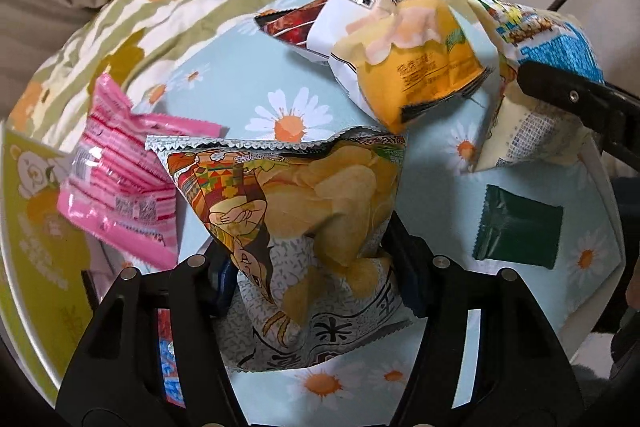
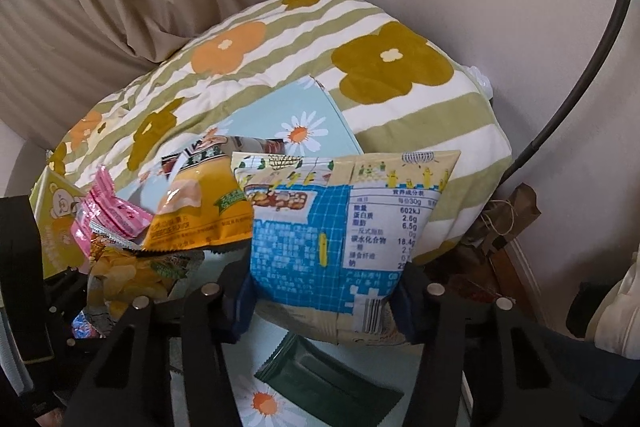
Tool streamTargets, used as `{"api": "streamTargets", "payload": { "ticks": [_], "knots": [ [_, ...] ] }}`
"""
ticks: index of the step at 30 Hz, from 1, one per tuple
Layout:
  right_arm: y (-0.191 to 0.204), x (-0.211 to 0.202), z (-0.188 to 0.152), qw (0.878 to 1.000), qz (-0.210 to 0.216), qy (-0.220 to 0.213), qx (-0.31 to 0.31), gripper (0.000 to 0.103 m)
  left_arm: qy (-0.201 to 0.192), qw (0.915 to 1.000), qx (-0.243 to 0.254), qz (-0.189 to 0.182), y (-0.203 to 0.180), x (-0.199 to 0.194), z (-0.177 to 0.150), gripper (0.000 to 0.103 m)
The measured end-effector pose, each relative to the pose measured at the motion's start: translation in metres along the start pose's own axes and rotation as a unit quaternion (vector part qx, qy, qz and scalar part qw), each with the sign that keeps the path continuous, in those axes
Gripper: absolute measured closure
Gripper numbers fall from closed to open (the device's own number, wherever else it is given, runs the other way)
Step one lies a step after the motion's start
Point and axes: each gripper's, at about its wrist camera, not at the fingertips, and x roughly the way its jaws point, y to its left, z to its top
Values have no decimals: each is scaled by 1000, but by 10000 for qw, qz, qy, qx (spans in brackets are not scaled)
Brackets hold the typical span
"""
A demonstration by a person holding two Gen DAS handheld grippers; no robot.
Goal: Organize snacks
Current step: 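Grasp the blue-white packet with the right tool while the left tool lifts the chip bag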
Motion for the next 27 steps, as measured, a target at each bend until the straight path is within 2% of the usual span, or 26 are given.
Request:
{"api": "streamTargets", "payload": {
  "ticks": [9, 14, 21, 27],
  "knots": [
    [1, -34, 1, 9994, 277, -177, -139, 52, -339, 9978, -575, -30, 3, -48, -16, 44],
    [10, -59, 5, 9970, 565, -284, -452, 52, -672, 9925, -1024, 32, 12, -87, -25, 44],
    [49, -88, 24, 9855, 1137, -374, -1199, 52, -1251, 9728, -1945, 134, 50, -159, -44, 44],
    [111, -101, 33, 9661, 1673, -374, -1928, 52, -1553, 9524, -2584, 449, 108, -200, -70, 44]
  ]
}}
